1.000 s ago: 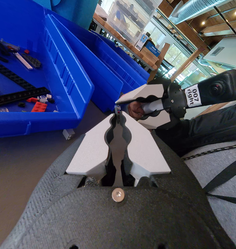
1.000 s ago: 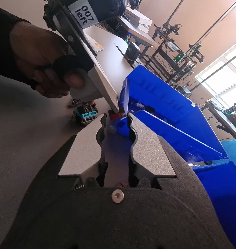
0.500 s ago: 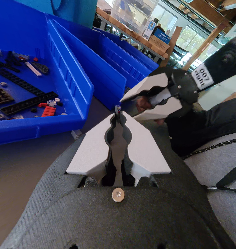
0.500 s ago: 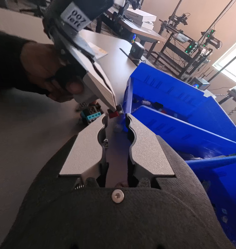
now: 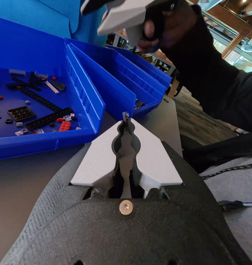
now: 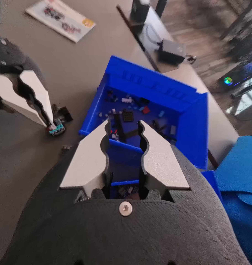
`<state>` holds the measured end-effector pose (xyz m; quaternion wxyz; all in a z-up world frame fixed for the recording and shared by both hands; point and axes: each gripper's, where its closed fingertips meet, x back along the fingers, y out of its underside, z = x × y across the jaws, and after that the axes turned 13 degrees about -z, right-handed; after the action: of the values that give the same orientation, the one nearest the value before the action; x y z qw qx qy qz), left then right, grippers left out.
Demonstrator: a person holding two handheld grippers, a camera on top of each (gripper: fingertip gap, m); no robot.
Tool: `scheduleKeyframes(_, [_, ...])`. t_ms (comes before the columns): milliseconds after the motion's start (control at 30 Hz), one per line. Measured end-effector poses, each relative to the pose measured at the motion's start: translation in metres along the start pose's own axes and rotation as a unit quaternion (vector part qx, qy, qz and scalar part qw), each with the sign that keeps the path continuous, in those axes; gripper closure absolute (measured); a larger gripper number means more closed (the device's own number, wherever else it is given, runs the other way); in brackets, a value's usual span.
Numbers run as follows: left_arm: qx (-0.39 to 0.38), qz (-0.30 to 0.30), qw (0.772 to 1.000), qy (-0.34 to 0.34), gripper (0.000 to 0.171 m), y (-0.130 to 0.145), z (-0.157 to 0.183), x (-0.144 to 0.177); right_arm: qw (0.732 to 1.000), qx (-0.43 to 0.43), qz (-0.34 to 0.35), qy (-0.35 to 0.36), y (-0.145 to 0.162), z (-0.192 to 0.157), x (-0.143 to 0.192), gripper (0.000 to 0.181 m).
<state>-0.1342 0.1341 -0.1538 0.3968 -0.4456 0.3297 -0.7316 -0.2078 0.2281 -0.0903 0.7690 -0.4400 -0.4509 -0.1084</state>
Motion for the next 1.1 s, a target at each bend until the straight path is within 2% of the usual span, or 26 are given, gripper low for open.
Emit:
scheduleKeyframes(67, [0.002,0.000,1.000,-0.004,0.167,-0.001,-0.002,0.002,0.999,0.023,-0.028,0.021,0.007,0.000,-0.012,0.139])
scheduleKeyframes(233, [0.006,0.002,1.000,-0.015,0.167,-0.003,-0.008,0.010,0.999,-0.021,0.030,-0.003,0.002,-0.003,0.002,0.140])
scheduleKeyframes(333, [0.002,0.001,1.000,-0.019,0.167,-0.009,-0.010,0.014,0.997,-0.026,0.068,-0.022,0.007,-0.032,0.013,0.140])
scheduleKeyframes(433, [-0.003,0.010,1.000,-0.021,0.166,-0.017,-0.010,0.016,0.985,-0.049,0.160,-0.037,0.007,-0.069,0.029,0.142])
scheduleKeyframes(500, [-0.003,0.013,1.000,-0.019,0.166,-0.021,-0.009,0.014,0.975,-0.072,0.210,-0.020,0.011,-0.087,0.033,0.145])
scheduleKeyframes(633, [0.001,0.007,1.000,-0.010,0.166,-0.020,-0.006,0.003,0.961,-0.110,0.252,-0.010,0.018,-0.111,0.029,0.146])
scheduleKeyframes(800, [0.016,0.003,1.000,0.021,0.166,-0.017,0.002,-0.007,0.966,-0.107,0.233,0.017,0.033,-0.109,0.018,0.144])
scheduleKeyframes(1100, [0.085,-0.004,0.993,0.077,0.166,0.002,0.024,-0.012,0.972,-0.052,0.221,0.067,0.050,-0.140,-0.011,0.141])
